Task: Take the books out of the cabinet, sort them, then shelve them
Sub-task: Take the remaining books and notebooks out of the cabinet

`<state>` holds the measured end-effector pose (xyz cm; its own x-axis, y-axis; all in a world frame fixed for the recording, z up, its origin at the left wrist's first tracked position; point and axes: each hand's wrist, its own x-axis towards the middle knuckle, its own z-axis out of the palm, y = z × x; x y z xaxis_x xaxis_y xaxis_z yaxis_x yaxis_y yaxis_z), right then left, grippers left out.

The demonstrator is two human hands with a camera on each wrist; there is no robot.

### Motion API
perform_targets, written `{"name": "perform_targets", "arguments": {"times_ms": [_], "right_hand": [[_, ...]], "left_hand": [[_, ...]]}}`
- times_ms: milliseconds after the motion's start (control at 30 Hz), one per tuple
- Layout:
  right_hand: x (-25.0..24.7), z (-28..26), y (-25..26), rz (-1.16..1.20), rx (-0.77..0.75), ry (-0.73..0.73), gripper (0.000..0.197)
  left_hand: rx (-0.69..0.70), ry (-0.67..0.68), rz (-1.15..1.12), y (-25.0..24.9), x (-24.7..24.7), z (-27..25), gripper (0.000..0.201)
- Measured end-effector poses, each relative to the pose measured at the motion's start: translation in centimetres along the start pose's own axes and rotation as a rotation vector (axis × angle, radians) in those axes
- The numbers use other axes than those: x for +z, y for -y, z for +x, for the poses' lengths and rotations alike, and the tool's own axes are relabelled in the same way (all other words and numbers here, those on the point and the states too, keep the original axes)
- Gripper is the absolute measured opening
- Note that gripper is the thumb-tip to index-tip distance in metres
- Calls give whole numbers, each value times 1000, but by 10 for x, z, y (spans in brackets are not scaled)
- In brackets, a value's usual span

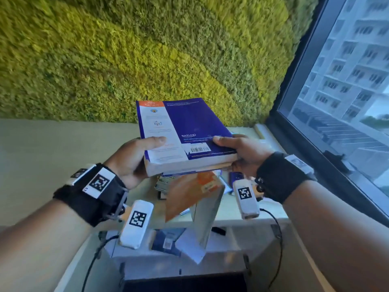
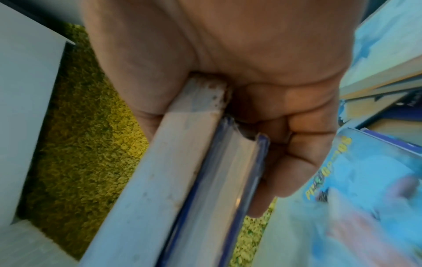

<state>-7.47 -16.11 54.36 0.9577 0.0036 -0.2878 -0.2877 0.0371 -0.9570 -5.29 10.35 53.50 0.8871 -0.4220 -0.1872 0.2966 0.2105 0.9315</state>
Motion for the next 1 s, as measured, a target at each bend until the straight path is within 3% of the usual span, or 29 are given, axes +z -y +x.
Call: {"name": "perform_targets", "arguments": {"times_ms": [200, 400, 467, 567, 633, 733, 900, 1000], "right_hand": [[-46, 99, 14, 49, 26, 45, 32], [-78, 154, 3, -42, 154, 58, 31], [-82, 162, -2, -22, 171, 64, 36], [-80, 168, -12, 18, 147, 66, 27], [-74, 169, -25, -7, 143, 67, 35], [-63, 167, -53, -48, 158, 57, 42], [-59, 152, -101, -201, 233, 102, 45], [-68, 149, -111, -294, 244, 91, 45]], "left_hand": [[-2, -45, -55, 8, 5, 103, 47], [-33, -77, -107, 47, 7, 155, 44], [-18, -104, -121, 55, 8, 163, 39], [-25, -132, -161, 57, 3, 166, 36], [-51, -150, -144, 59, -5, 164, 38], [-99, -141, -59, 66, -19, 158, 46], [-295, -135, 107, 101, -40, 145, 66], [-255, -214, 319, 116, -33, 143, 60]]}}
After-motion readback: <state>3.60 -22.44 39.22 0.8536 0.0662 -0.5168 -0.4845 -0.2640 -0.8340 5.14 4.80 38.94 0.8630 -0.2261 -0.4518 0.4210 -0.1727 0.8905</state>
